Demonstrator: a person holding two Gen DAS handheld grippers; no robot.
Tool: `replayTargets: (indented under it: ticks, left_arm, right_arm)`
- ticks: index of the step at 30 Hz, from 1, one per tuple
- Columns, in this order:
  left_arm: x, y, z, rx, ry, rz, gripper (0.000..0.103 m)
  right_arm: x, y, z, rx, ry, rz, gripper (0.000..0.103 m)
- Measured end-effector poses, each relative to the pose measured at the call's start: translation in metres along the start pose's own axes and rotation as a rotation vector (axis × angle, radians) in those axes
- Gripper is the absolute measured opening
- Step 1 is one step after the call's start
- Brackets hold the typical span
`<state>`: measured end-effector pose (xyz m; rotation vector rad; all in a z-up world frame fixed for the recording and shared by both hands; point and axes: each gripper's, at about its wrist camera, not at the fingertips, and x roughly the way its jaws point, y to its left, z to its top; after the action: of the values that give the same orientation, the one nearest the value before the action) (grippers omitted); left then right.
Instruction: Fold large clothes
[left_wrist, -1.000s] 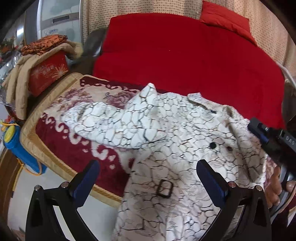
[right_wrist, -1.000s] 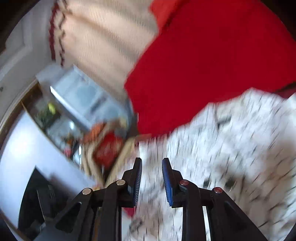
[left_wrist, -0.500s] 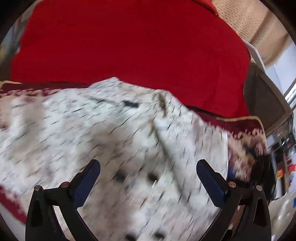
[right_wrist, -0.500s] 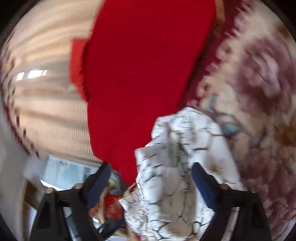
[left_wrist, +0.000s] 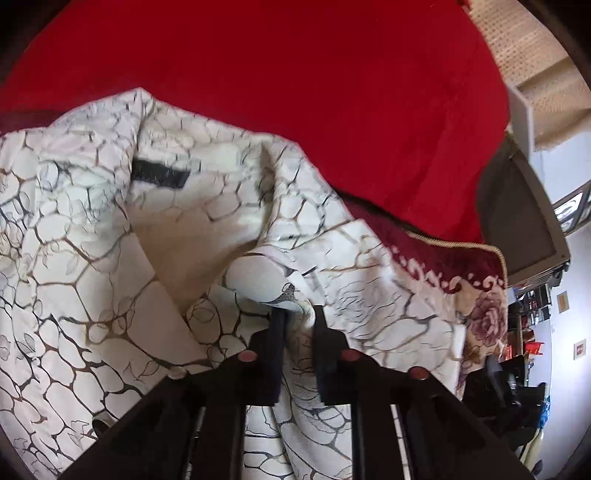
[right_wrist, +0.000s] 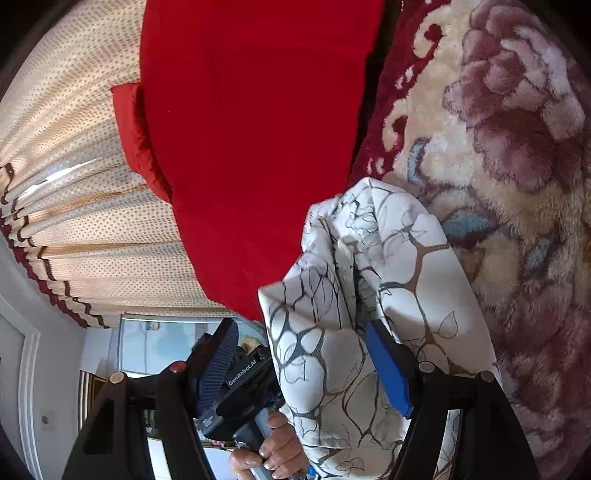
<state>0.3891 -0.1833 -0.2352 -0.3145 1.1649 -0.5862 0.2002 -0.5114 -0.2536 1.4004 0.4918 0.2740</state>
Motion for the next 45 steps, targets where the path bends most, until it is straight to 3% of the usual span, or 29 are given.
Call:
replayTargets:
  ticks: [6,11,14,20,22,24,26,28,31,33,36,42,45]
  left_arm:
    - [-0.071,-0.004,-0.023,0.082,-0.181,0.012,0.005]
    - [-0.148,0.024,-0.065,0.094,-0.321,0.125,0.006]
    - [-0.169,0.053,-0.097,0.076,-0.280,0.259,0.007]
    - [-0.177,0.106,-0.132,-0.055,-0.167,0.270,0.014]
    - [-0.180,0.109,-0.141,-0.054,-0.170,0.309,0.024]
    - [-0.193,0.114,-0.147,-0.051,-0.198,0.351,0.055]
    - [-0.209,0.124,-0.153,-0.062,-0.236,0.371,0.058]
    - [-0.235,0.141,-0.159,-0.091,-0.280,0.395,0.058]
    - [-0.272,0.177,-0.162,-0.179,-0.348,0.437,0.065]
    - [-0.300,0.210,-0.165,-0.273,-0.394,0.478,0.073]
    - [-0.329,0.260,-0.165,-0.410,-0.448,0.491,0.074]
    - [-0.344,0.361,-0.158,-0.699,-0.537,0.430,0.075]
    - [-0.332,0.400,-0.147,-0.785,-0.526,0.338,0.075]
  right_arm:
    - [0.000,0.005,-0.005,-0.040,-0.010,-0.014,0.075]
    - [0.005,0.021,-0.019,-0.124,-0.004,-0.033,0.075]
    - [0.015,0.036,-0.031,-0.196,0.025,-0.046,0.075]
    - [0.046,0.060,-0.066,-0.385,0.112,-0.114,0.074]
    - [0.053,0.063,-0.077,-0.440,0.136,-0.136,0.075]
    - [0.063,0.065,-0.087,-0.488,0.173,-0.159,0.074]
    - [0.073,0.059,-0.094,-0.500,0.222,-0.177,0.074]
    - [0.091,0.049,-0.099,-0.497,0.286,-0.255,0.074]
    - [0.102,0.044,-0.104,-0.530,0.297,-0.323,0.075]
    - [0.098,0.051,-0.106,-0.533,0.283,-0.281,0.076]
    - [0.089,0.067,-0.110,-0.566,0.255,-0.188,0.076]
    - [0.087,0.073,-0.113,-0.602,0.189,-0.192,0.076]
    - [0.085,0.071,-0.113,-0.610,0.182,-0.207,0.076]
